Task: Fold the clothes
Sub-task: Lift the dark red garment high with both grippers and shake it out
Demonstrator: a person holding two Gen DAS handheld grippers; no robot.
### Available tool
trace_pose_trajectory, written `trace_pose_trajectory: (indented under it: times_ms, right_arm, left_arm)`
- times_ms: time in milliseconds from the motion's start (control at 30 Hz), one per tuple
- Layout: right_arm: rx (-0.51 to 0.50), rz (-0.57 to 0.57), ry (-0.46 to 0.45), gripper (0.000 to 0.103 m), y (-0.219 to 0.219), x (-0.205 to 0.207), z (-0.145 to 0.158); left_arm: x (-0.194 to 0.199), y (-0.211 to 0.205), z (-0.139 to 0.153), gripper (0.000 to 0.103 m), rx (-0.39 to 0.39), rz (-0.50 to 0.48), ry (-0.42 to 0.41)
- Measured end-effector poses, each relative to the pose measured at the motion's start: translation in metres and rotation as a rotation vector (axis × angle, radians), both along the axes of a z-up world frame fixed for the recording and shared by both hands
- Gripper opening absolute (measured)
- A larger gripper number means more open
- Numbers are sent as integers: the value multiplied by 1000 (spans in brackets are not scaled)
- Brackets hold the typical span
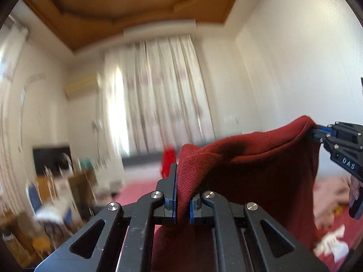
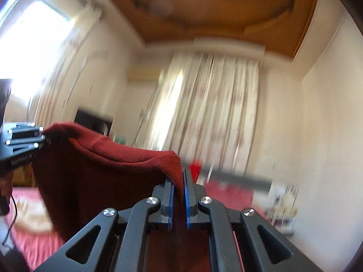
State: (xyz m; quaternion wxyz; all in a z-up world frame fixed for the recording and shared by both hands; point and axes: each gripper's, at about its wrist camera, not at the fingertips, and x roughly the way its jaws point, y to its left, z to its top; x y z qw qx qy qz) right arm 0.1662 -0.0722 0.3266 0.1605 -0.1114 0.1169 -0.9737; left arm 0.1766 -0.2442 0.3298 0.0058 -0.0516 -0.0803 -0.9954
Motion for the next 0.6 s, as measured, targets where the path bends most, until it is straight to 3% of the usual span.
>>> trace_pose_trajectory:
  times_ms: [67, 167, 300, 433, 500, 600]
  right_arm:
    - [-59, 10, 104, 6, 11, 25, 30]
    - [-100, 18, 192, 6, 22, 57, 46]
    - [-116, 18, 176, 6, 27, 74, 24]
    - [-152, 62, 115, 7, 67, 118, 9]
    - [-151, 84, 117, 7, 81, 140, 7]
    - [-141, 111, 179, 7, 96, 178, 14]
  left_arm:
    - [22, -1, 6, 12, 1, 12, 56]
    - [56, -2, 14, 15, 3, 30, 141]
    - [101, -4, 25, 17, 6, 54, 254]
    - [134, -7, 8, 17, 53, 49, 203]
    - [157, 7, 6, 17, 16, 56, 217]
    - [198, 27, 14, 22, -63, 67, 324]
